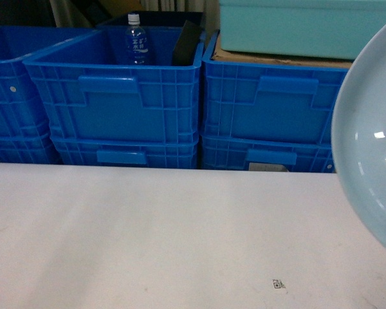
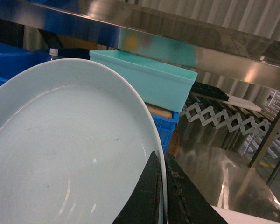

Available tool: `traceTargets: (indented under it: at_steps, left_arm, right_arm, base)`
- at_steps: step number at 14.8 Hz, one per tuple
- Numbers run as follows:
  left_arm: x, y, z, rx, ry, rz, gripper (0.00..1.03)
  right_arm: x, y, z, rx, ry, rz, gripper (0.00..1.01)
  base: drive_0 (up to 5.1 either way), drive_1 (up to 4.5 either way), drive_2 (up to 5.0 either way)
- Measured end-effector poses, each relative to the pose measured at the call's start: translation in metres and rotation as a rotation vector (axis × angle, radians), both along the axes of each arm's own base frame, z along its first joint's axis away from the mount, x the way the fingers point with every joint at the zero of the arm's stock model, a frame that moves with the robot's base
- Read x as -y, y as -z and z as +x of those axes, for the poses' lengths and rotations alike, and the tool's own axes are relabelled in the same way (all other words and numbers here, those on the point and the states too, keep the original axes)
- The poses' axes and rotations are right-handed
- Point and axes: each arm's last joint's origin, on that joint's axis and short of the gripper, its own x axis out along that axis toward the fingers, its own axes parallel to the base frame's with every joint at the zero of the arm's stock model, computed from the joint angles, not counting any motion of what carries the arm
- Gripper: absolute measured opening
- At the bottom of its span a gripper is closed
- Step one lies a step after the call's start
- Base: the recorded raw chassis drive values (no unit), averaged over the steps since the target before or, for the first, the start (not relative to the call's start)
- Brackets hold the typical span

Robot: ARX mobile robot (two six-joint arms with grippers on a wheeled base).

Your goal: Place blue tray on left shelf second layer neatly

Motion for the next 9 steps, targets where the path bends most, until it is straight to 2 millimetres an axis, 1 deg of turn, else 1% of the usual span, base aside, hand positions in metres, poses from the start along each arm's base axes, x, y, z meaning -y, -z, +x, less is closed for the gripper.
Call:
traceTargets:
  at_steps: [2,4,6,9]
  left_arm:
    - [0.0,0.0,0.0,0.0,0.0,0.0,0.98]
    - [0.0,0.0,0.0,0.0,0.0,0.0,0.98]
    - [0.0,0.0,0.0,0.0,0.0,0.0,0.98]
    - [0.0,0.0,0.0,0.0,0.0,0.0,0.98]
  right_arm:
    - [0.009,-0.005,-0.014,0.017,0.018,0.018,0.02]
    - [0.011,-0.009,-0.028,0.035,0.023,0.032,0.02]
    - [0.011,-0.01,-0.034,0.059,0.007,0.036,0.02]
    - [0.007,-0.004,-0.033,0.03,-0.009,0.046,0.02]
  base:
    - [0.0,0.0,0.0]
    - [0.0,0.0,0.0]
    - [0.0,0.0,0.0]
    - [0.0,0.0,0.0]
